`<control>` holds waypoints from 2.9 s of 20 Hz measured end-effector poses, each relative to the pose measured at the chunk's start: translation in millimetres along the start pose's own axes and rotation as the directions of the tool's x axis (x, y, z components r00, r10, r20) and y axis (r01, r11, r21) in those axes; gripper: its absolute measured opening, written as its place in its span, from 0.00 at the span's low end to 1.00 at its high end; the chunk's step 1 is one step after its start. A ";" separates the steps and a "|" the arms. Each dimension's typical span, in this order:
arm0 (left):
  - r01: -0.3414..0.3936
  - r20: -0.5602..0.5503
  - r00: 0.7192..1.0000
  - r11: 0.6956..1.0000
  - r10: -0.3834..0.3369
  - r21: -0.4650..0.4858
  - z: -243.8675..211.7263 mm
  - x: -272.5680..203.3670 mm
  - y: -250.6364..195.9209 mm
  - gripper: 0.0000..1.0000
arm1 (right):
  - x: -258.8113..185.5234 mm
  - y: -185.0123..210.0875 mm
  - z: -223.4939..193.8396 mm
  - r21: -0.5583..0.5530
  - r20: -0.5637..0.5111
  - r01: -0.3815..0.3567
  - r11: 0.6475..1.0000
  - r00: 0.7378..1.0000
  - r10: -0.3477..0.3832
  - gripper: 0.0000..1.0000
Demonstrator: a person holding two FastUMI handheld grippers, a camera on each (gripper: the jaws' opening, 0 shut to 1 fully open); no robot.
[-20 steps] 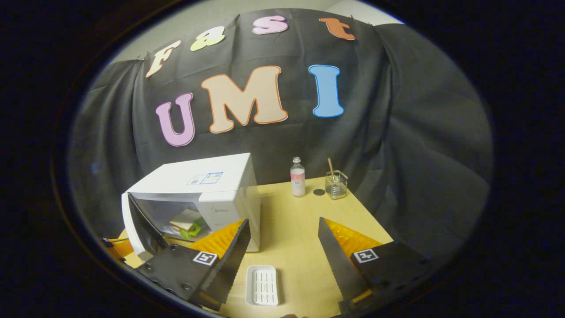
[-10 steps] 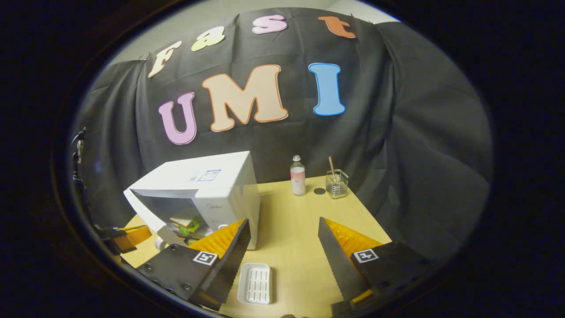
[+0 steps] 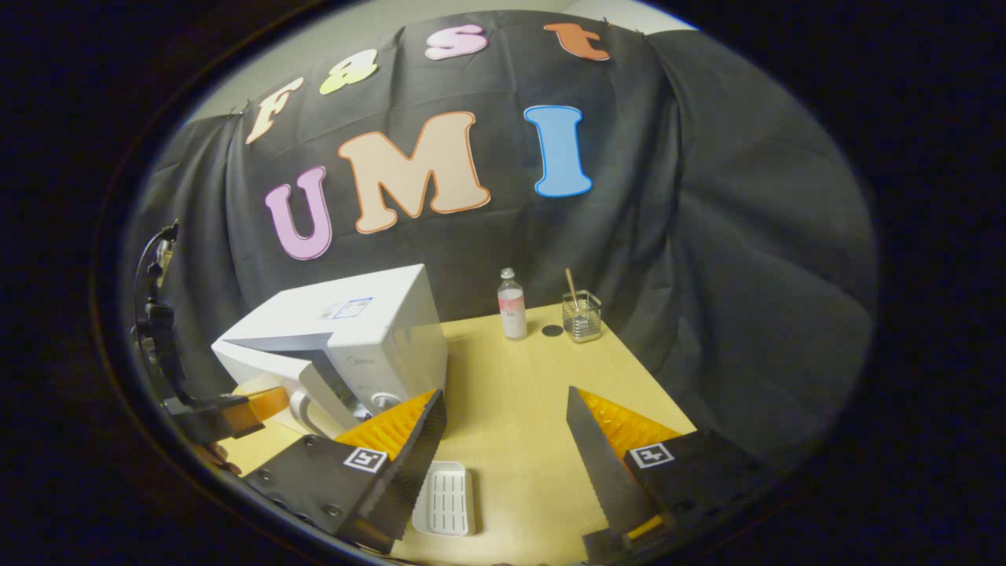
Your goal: Open the microwave oven with the left hand, put the food in, and close the microwave oven.
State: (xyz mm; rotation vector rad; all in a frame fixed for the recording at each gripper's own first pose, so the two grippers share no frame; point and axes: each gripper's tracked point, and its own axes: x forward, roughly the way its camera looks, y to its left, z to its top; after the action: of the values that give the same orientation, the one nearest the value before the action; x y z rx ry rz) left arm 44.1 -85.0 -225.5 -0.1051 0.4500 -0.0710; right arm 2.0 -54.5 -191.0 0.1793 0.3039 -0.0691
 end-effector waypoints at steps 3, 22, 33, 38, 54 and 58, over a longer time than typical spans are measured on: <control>-0.003 0.004 1.000 1.000 0.003 0.009 4.2 9.7 0.6 0.00 | -0.6 5.0 -3.3 -0.003 -0.012 -0.010 1.000 1.000 0.010 0.91; -0.011 0.035 0.999 1.000 0.011 0.009 21.7 33.1 4.4 0.01 | 2.9 -23.9 15.8 0.014 0.024 0.072 0.997 0.997 -0.073 0.95; -0.010 0.047 0.999 1.000 0.010 0.005 21.4 35.4 4.2 0.01 | 1.4 -29.0 19.1 0.015 0.031 0.095 0.995 0.995 -0.095 0.91; -0.011 0.064 0.998 1.000 0.010 0.010 25.6 40.7 7.1 0.01 | -2.1 -26.6 22.0 0.022 0.040 0.090 0.996 0.995 -0.091 0.91; -0.066 0.060 0.996 0.998 0.066 0.003 13.8 0.8 27.5 0.01 | -20.7 -22.4 46.4 0.034 0.097 0.052 0.998 0.994 -0.055 0.90; -0.068 0.097 0.993 0.998 0.067 0.011 34.6 -29.2 33.8 0.00 | -20.2 -6.6 48.0 0.039 0.084 0.001 0.999 0.996 -0.005 0.90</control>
State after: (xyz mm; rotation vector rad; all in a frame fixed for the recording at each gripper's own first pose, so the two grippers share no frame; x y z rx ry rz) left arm 34.5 -45.9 -185.9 -0.0787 0.3556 -0.0025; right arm -3.8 -69.1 -140.8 0.2138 0.2190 -0.0853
